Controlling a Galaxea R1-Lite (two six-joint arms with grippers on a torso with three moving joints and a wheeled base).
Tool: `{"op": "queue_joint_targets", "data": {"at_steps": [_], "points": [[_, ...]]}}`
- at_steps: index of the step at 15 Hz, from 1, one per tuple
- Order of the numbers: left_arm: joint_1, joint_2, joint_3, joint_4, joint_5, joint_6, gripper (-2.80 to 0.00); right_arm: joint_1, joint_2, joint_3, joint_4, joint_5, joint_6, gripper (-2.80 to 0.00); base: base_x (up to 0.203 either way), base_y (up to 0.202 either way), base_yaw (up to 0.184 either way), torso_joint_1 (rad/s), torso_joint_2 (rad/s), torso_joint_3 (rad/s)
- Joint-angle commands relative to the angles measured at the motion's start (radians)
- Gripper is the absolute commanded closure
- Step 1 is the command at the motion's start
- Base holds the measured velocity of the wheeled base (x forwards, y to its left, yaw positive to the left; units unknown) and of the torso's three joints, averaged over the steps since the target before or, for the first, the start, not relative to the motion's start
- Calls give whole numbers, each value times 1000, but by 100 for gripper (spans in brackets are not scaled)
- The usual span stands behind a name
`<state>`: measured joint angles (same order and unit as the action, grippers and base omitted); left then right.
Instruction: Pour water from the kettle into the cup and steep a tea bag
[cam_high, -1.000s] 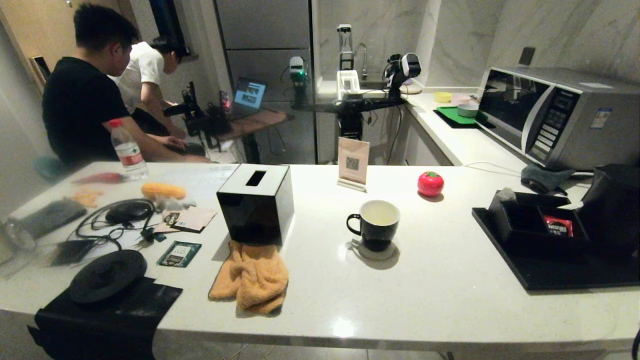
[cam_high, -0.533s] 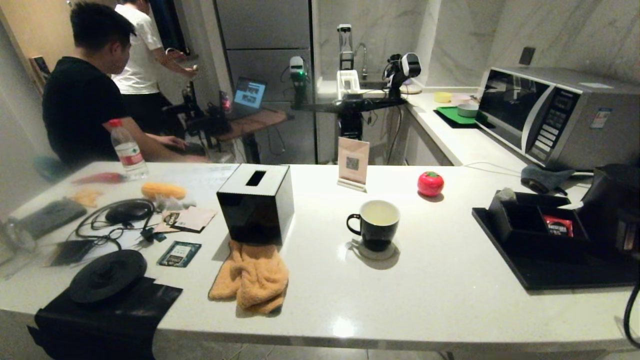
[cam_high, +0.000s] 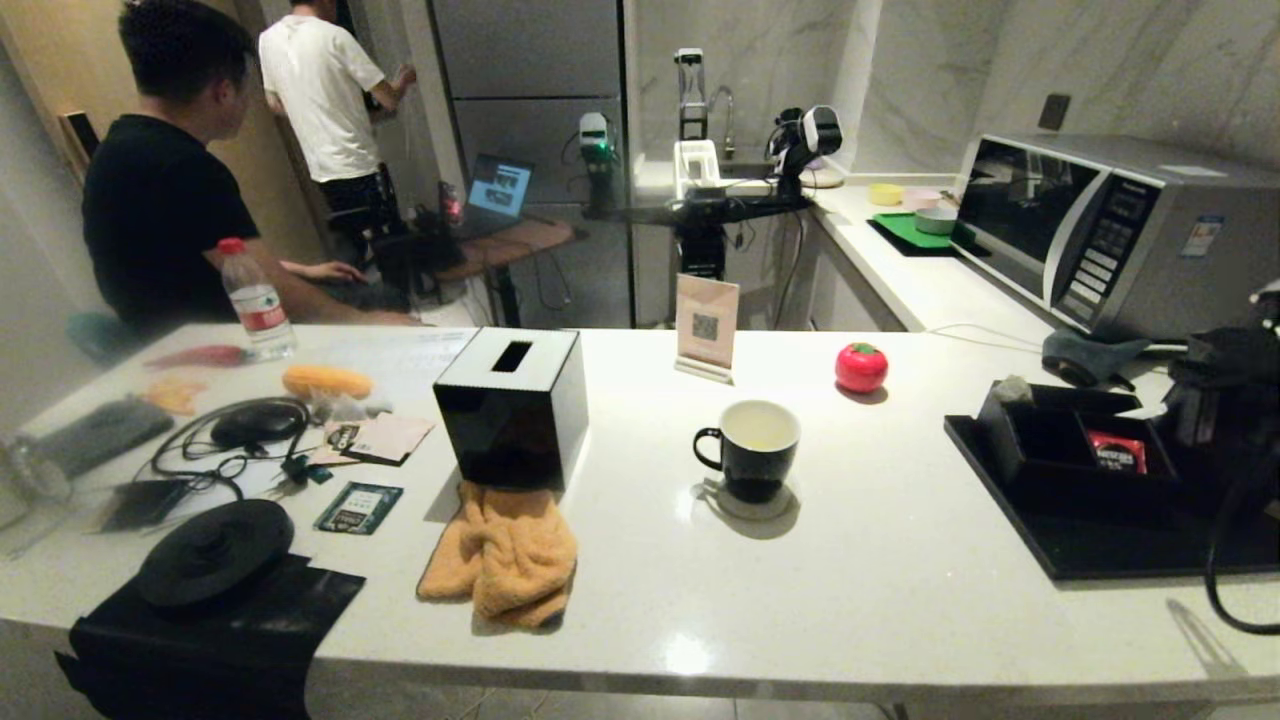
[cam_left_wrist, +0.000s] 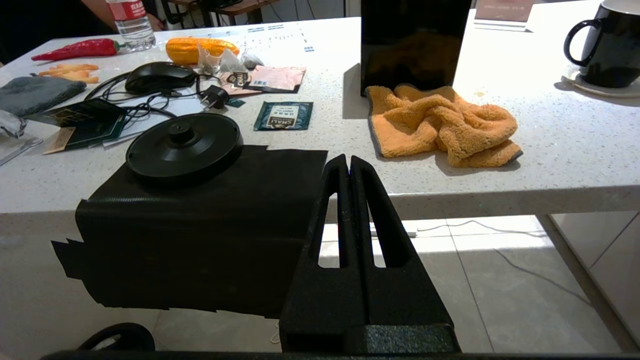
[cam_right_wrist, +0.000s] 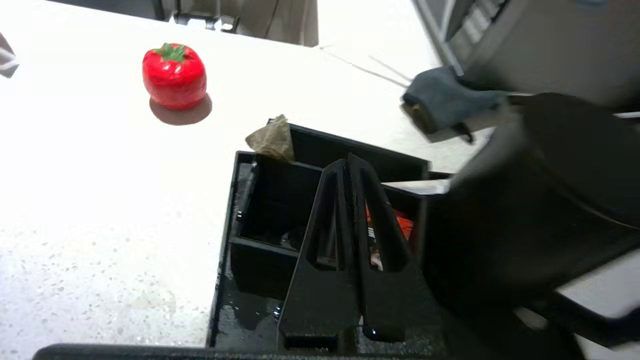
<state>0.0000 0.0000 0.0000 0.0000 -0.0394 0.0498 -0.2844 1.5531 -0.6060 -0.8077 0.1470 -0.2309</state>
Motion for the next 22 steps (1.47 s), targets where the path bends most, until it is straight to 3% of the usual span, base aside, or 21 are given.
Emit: {"op": "queue_joint_targets", "data": {"at_steps": [1, 7, 8, 13, 22], "points": [[0, 0, 0, 0, -1, 1, 0, 22, 86, -33, -7, 0, -2, 0, 0, 0, 0, 0, 0, 0], [0, 0, 0, 0, -1, 1, 0, 49, 274, -208, -10, -3, 3, 0, 0, 0, 0, 0, 0, 0], [0, 0, 0, 0, -1, 1, 0, 53, 294, -232, -5, -2, 4, -280, 0, 0, 0, 0, 0, 0], [0, 0, 0, 0, -1, 1, 0, 61, 365, -358, 77, -5, 4, -280, 0, 0, 0, 0, 0, 0], [0, 0, 0, 0, -1, 1, 0, 91, 437, -655, 418, -6, 5, -280, 0, 0, 0, 0, 0, 0]]}}
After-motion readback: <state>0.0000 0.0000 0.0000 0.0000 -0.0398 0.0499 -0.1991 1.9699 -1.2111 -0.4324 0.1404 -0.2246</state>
